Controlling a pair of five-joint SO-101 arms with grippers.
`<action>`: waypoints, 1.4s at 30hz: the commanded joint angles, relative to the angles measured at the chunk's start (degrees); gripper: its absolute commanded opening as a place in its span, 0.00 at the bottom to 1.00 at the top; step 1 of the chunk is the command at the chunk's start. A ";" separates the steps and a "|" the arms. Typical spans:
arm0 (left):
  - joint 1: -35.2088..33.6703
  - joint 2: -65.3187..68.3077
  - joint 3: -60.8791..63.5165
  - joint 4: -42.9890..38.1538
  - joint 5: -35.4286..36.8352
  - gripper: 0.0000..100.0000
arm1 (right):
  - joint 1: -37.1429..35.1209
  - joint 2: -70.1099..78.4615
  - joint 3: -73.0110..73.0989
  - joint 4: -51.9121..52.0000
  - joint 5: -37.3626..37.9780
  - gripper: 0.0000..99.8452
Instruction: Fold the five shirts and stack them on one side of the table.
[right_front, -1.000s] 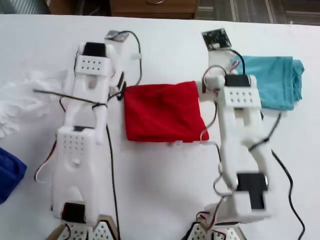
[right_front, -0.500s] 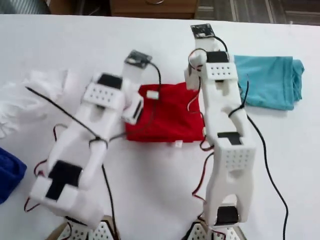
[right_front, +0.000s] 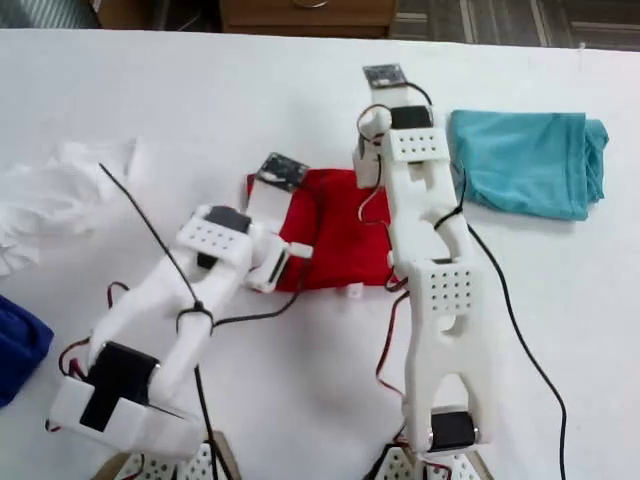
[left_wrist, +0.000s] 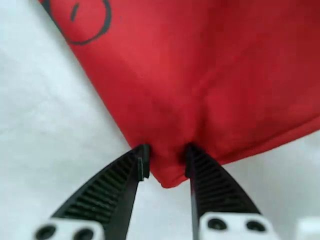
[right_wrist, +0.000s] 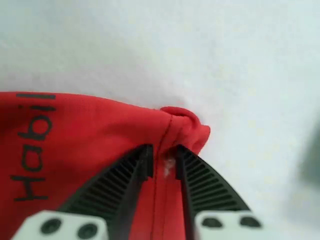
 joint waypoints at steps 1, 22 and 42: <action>-2.11 -2.11 0.48 -0.62 0.00 0.15 | 1.27 0.40 -2.46 -0.22 -0.09 0.08; -1.76 -5.36 -9.54 14.77 0.09 0.15 | 2.77 -14.99 -13.10 16.92 -0.26 0.24; -6.51 -34.37 12.26 6.68 -4.13 0.15 | -3.82 -21.85 24.26 3.82 -0.70 0.32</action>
